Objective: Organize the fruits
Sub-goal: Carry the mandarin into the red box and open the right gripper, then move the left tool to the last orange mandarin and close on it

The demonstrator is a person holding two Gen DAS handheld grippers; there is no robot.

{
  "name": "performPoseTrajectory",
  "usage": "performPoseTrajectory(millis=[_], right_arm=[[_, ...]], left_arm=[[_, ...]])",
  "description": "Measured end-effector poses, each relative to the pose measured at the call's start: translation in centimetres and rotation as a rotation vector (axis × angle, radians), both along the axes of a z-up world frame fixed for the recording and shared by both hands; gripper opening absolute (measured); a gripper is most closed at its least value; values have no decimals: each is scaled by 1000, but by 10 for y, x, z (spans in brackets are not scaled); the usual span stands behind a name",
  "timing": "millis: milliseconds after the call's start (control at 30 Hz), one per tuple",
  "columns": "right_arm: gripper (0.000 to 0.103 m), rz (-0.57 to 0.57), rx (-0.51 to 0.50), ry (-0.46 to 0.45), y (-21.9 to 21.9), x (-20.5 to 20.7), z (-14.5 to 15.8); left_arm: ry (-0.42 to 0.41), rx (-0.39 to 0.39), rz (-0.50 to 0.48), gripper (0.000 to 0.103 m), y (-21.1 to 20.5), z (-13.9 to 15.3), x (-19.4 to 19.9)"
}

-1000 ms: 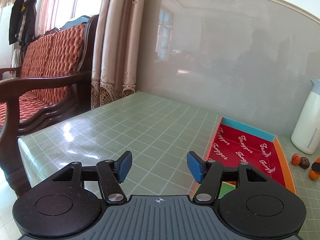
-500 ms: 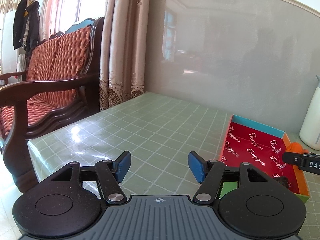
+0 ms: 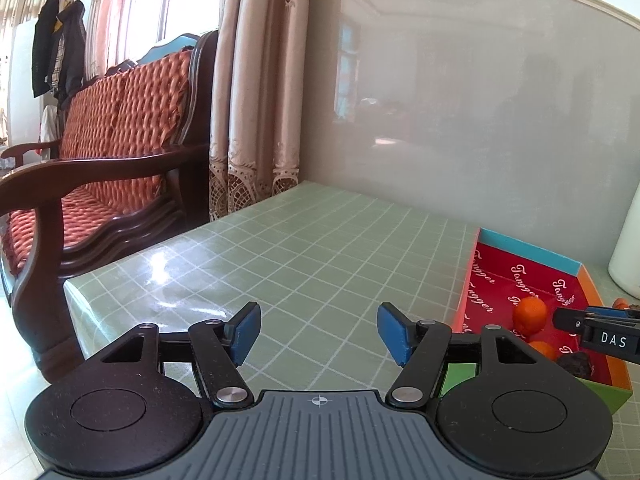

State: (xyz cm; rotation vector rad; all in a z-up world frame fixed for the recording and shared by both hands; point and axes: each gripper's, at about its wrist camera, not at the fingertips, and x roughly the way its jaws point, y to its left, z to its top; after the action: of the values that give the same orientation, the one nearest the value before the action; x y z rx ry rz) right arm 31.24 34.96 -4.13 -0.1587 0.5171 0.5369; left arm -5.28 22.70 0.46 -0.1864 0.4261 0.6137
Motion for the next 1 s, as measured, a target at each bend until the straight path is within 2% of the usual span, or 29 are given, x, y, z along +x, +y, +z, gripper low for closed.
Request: performPoseTrajectory(millis=[33,100,167,300,333,367,667,1000], right_arm=[[45,-5,1,-4,-1,0,1],[59,-20,8,-18,-4,-1,3],[66,-38,10,-43,-9,-3,6],[69,-72,10,-69,-19,-3,11],[72,-84,12,-69,-23,-3,11],[80,-99,14,-72,-27,-3,12],[81,-203,19,-80,-66,-3,17],[81,-331,24,-83,-125,-5,21]], left_arm=[[-1,-2,0,65,0,0,0],[-1,-5,-3,65,-1,0,-1],[0,-6,-10,65,-3,0,1],[2,0,-26,66,-9,1,4],[1,0,-29,66,-11,1,5],[1,1,-33,67,-12,1,5],[-1,18,-94,70,-42,3,17],[-8,74,-212,71,-96,7,31]])
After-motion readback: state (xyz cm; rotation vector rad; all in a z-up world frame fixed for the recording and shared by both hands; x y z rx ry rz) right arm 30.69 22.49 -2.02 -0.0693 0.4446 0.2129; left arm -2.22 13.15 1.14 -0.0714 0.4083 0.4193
